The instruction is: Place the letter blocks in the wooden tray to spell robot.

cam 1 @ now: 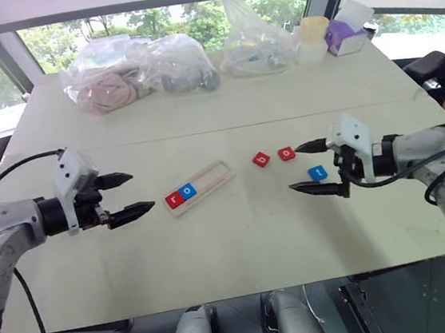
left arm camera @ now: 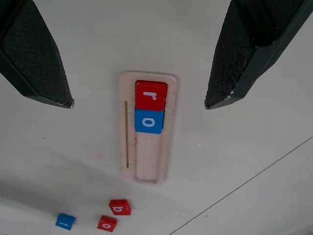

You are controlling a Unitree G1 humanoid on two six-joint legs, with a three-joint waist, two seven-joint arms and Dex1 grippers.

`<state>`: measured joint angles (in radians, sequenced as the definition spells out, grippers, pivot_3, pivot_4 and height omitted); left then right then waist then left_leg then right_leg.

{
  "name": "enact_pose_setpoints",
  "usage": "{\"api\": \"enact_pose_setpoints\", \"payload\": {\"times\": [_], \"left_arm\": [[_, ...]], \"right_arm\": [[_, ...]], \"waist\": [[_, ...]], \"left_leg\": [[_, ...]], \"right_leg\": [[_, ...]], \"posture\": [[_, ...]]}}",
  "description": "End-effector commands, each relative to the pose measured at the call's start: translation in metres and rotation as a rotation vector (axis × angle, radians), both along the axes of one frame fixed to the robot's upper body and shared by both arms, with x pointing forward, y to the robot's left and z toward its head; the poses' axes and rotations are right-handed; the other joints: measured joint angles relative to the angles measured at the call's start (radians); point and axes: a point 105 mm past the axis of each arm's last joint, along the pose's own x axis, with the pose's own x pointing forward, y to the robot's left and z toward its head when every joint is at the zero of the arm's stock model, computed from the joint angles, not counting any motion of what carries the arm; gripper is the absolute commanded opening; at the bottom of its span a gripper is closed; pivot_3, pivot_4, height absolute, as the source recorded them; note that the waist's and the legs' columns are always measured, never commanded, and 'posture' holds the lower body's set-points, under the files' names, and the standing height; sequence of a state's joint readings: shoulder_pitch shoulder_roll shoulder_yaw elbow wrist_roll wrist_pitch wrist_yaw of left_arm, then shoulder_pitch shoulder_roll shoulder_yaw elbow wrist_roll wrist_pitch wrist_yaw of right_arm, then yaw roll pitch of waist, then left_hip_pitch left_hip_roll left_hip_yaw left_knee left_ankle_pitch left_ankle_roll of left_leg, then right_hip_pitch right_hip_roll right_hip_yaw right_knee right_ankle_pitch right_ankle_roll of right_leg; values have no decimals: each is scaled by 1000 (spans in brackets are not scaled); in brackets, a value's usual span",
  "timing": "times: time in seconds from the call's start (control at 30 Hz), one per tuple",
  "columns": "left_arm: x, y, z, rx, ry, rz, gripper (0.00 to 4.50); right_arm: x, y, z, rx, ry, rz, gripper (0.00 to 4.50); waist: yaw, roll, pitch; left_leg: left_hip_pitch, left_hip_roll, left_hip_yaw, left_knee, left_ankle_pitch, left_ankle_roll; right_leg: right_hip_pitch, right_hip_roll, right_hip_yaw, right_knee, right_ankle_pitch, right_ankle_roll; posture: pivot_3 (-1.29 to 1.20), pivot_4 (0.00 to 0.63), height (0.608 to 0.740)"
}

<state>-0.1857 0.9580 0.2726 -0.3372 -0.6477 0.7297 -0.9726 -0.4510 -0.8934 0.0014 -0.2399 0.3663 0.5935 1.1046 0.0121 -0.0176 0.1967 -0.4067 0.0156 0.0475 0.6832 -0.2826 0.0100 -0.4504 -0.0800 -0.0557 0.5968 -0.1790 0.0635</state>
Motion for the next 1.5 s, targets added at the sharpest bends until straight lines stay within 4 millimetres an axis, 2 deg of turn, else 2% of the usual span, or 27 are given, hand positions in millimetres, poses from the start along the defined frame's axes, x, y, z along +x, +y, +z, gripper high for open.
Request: {"api": "enact_pose_setpoints", "payload": {"times": [0.03,0.2,0.37,0.53,0.8,0.97,1.5], "left_arm": [[-3,-3,13,16,-58,-18,4500],[-3,-7,19,9,-64,-26,4500],[1,-13,12,16,-66,-30,4500],[4,-30,-7,12,-42,-68,4500],[26,-42,-35,54,-31,-93,4500],[37,-43,-50,89,-37,-100,4500],[55,-42,-74,145,-50,-87,4500]], "right_arm": [[1,1,10,-8,-44,8,4442],[1,4,7,-6,-45,8,4442],[2,7,6,2,-52,2,4442],[2,11,4,10,-61,-2,4442],[-2,14,1,17,-69,-18,4442],[-8,14,-6,9,-65,-34,4442],[-15,14,-9,13,-63,-68,4442]], "waist": [[0,0,0],[0,0,0],[0,0,0],[1,0,0],[0,0,0],[1,0,0],[1,0,0]], "left_leg": [[0,0,0,0,0,0],[0,0,0,0,0,0],[0,0,1,0,0,0],[0,0,1,0,0,0],[0,-1,2,1,0,0],[0,-1,3,1,0,0],[0,-1,3,1,0,0]], "right_leg": [[0,0,0,0,0,0],[0,0,0,0,0,0],[0,0,0,0,0,0],[0,0,0,1,0,0],[0,0,0,1,0,0],[0,0,0,1,0,0],[0,0,0,2,1,0]], "posture": [[0,150,740],[0,150,740],[0,150,740],[0,150,740],[0,150,740],[0,150,740],[0,150,740]]}}
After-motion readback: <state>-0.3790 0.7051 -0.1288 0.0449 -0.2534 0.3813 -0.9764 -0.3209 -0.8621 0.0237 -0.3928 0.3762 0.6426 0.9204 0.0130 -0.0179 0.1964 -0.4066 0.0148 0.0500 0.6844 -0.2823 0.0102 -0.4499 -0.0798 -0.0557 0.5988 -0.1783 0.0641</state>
